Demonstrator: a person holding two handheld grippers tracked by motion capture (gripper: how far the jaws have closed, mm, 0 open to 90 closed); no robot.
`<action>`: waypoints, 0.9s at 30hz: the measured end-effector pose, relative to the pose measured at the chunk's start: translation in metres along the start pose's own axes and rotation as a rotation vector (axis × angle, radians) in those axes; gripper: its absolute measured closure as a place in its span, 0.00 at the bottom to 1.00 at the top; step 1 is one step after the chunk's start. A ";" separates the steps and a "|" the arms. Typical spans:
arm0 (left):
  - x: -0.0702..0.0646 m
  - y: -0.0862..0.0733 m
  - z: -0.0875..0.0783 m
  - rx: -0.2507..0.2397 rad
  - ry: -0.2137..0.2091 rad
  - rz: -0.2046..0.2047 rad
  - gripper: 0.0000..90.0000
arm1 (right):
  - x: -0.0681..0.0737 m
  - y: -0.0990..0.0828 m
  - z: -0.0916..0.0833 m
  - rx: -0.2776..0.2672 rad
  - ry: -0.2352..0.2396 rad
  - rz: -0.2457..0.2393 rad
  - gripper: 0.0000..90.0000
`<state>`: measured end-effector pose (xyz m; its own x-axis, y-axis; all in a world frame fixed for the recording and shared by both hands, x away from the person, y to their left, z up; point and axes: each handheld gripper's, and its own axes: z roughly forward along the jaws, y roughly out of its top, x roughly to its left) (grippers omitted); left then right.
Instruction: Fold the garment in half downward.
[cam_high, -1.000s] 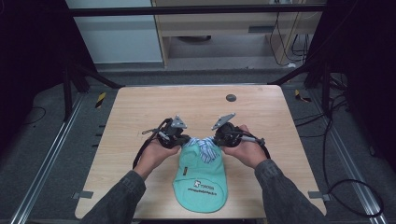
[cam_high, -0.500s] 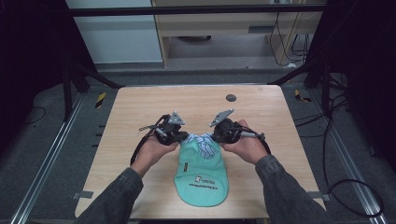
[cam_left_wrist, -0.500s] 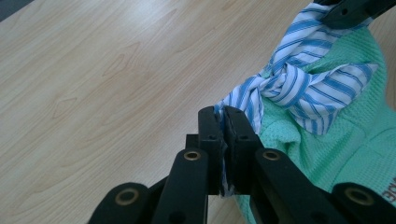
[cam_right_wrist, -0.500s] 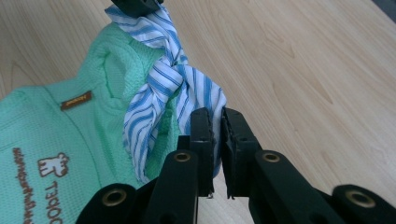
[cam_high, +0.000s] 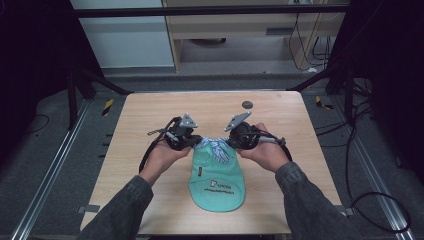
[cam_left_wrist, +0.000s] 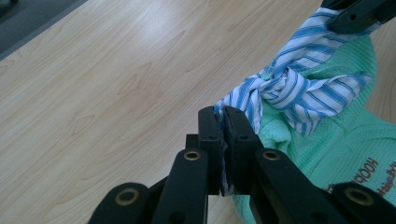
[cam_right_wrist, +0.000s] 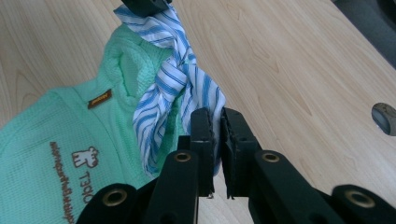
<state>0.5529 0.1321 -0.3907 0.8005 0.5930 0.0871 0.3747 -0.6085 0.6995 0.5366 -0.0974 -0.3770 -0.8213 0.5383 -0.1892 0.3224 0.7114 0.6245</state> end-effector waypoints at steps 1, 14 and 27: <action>0.000 0.001 0.000 -0.007 0.004 -0.003 0.96 | 0.000 0.001 -0.001 -0.002 -0.001 -0.003 0.93; 0.004 0.017 -0.009 -0.003 0.018 0.018 0.96 | -0.004 0.010 -0.011 0.005 -0.025 -0.038 0.93; 0.003 0.024 -0.009 -0.003 0.025 0.032 0.96 | -0.006 0.011 -0.015 -0.003 -0.035 -0.046 0.93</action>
<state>0.5601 0.1247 -0.3675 0.8003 0.5860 0.1269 0.3474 -0.6258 0.6983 0.5376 -0.0997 -0.3580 -0.8184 0.5205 -0.2437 0.2834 0.7344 0.6167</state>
